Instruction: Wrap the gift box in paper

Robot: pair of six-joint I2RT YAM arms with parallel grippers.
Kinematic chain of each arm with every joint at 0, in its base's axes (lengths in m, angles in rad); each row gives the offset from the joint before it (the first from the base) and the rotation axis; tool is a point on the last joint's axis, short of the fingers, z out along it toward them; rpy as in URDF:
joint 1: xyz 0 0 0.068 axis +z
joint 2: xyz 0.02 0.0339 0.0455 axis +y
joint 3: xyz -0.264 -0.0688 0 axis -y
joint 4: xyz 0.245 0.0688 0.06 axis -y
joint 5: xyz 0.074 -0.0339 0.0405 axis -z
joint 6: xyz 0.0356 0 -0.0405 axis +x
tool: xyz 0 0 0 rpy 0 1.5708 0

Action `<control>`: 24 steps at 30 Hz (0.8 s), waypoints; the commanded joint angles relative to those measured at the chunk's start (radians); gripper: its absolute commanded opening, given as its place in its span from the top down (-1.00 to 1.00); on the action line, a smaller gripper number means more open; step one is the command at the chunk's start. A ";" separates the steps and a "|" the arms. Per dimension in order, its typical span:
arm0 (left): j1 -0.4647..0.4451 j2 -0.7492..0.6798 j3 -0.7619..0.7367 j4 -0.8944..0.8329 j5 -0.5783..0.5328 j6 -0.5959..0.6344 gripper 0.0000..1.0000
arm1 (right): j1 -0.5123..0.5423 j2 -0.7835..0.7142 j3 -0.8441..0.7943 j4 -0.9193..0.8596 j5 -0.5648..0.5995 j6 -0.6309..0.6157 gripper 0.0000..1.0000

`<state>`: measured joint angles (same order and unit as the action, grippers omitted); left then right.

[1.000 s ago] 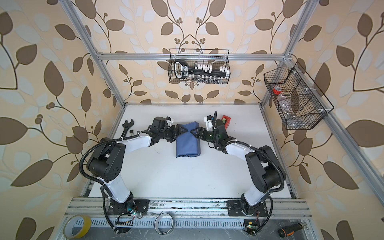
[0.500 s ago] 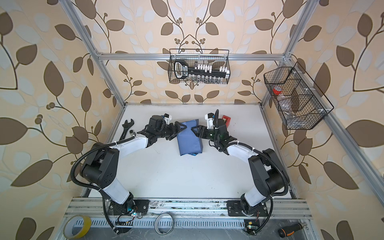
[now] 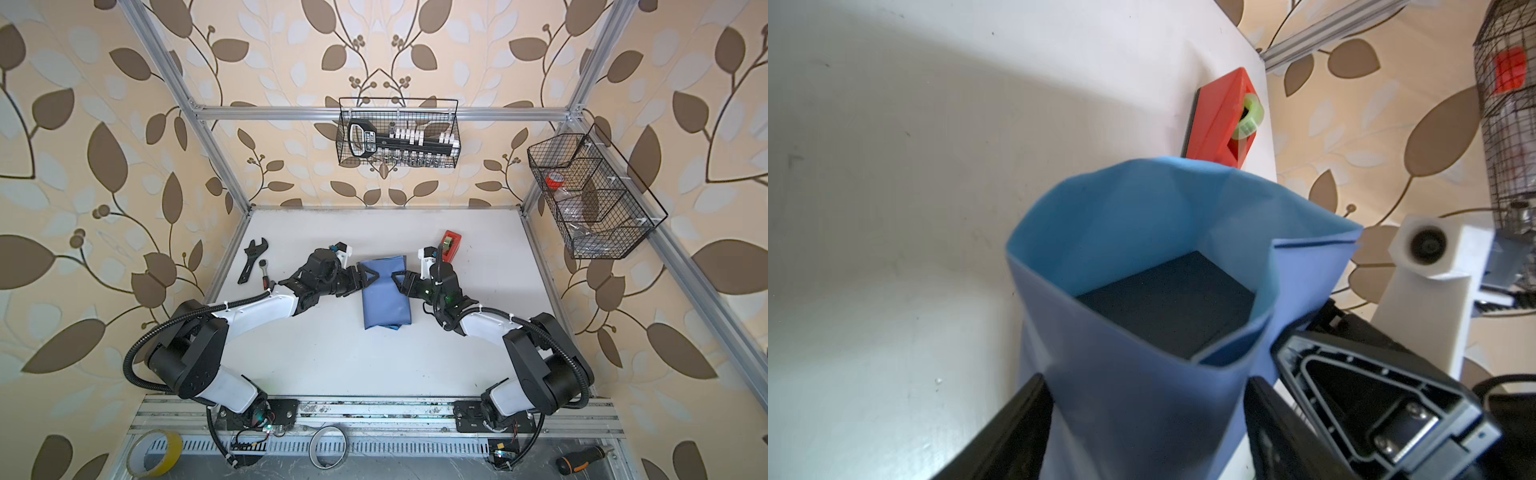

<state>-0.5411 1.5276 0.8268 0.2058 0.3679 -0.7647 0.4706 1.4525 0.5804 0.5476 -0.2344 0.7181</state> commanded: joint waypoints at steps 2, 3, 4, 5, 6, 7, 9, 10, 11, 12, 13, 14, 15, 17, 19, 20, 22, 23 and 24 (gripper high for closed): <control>-0.050 -0.067 0.001 0.093 0.044 0.024 -0.50 | 0.047 -0.042 -0.020 0.111 -0.061 0.010 -0.18; -0.050 -0.073 0.011 0.084 0.045 0.027 -0.52 | 0.048 -0.048 -0.015 0.106 -0.063 0.010 -0.19; -0.050 -0.078 0.022 0.074 0.046 0.030 -0.53 | 0.048 -0.056 -0.011 0.103 -0.062 0.011 -0.19; -0.051 -0.079 0.032 0.071 0.049 0.030 -0.54 | 0.048 -0.062 -0.006 0.100 -0.063 0.014 -0.20; -0.051 -0.078 0.043 0.068 0.051 0.030 -0.55 | 0.048 -0.068 0.002 0.095 -0.065 0.015 -0.20; -0.051 -0.078 0.058 0.060 0.051 0.031 -0.57 | 0.048 -0.074 0.010 0.086 -0.066 0.014 -0.22; -0.048 -0.078 0.086 0.044 0.051 0.040 -0.60 | 0.050 -0.082 0.022 0.074 -0.063 0.007 -0.25; -0.046 -0.079 0.098 0.038 0.048 0.044 -0.63 | 0.050 -0.083 0.029 0.068 -0.064 0.002 -0.26; -0.044 -0.079 0.107 0.036 0.049 0.044 -0.65 | 0.051 -0.083 0.033 0.066 -0.065 -0.001 -0.27; -0.040 -0.078 0.114 0.038 0.049 0.045 -0.66 | 0.051 -0.084 0.038 0.062 -0.065 -0.004 -0.28; -0.037 -0.078 0.120 0.041 0.049 0.044 -0.67 | 0.050 -0.083 0.041 0.061 -0.065 -0.009 -0.30; -0.034 -0.080 0.124 0.042 0.049 0.043 -0.67 | 0.051 -0.082 0.044 0.061 -0.065 -0.011 -0.31; -0.030 -0.078 0.129 0.038 0.046 0.040 -0.67 | 0.050 -0.080 0.047 0.063 -0.063 -0.012 -0.32; -0.026 -0.079 0.135 0.038 0.049 0.047 -0.65 | 0.051 -0.073 0.053 0.064 -0.066 -0.015 -0.32; -0.025 -0.078 0.141 0.040 0.057 0.051 -0.62 | 0.051 -0.065 0.058 0.069 -0.071 -0.018 -0.31; -0.025 -0.077 0.140 0.042 0.057 0.053 -0.60 | 0.050 -0.061 0.056 0.074 -0.072 -0.021 -0.31; -0.023 -0.078 0.131 0.057 0.054 0.057 -0.58 | 0.050 -0.054 0.047 0.086 -0.068 -0.031 -0.30; -0.023 -0.078 0.126 0.064 0.051 0.060 -0.58 | 0.051 -0.051 0.041 0.096 -0.071 -0.032 -0.30; -0.023 -0.078 0.121 0.071 0.047 0.063 -0.58 | 0.051 -0.046 0.032 0.112 -0.073 -0.033 -0.30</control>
<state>-0.5484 1.4929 0.8913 0.1314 0.3389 -0.7311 0.4900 1.3846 0.6067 0.6136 -0.2138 0.6945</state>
